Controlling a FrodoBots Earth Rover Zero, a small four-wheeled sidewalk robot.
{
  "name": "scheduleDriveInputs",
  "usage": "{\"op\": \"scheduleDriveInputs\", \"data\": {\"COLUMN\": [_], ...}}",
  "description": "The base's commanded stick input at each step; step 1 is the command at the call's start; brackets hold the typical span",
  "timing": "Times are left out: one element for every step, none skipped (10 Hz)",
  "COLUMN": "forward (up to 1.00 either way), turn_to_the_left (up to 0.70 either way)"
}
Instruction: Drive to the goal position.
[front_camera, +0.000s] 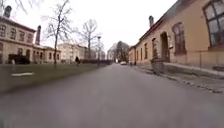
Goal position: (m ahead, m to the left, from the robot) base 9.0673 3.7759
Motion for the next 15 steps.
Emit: {"op": "scheduleDriveInputs", "data": {"forward": [1.0, 1.0, 1.0, 1.0, 1.0, 1.0, 1.0, 1.0, 1.0, 1.0, 1.0, 1.0, 1.0, 1.0, 1.0], "turn_to_the_left": [0.0, 0.0, 0.0, 0.0, 0.0, 0.0, 0.0, 0.0, 0.0, 0.0, 0.0, 0.0, 0.0, 0.0, 0.0]}}
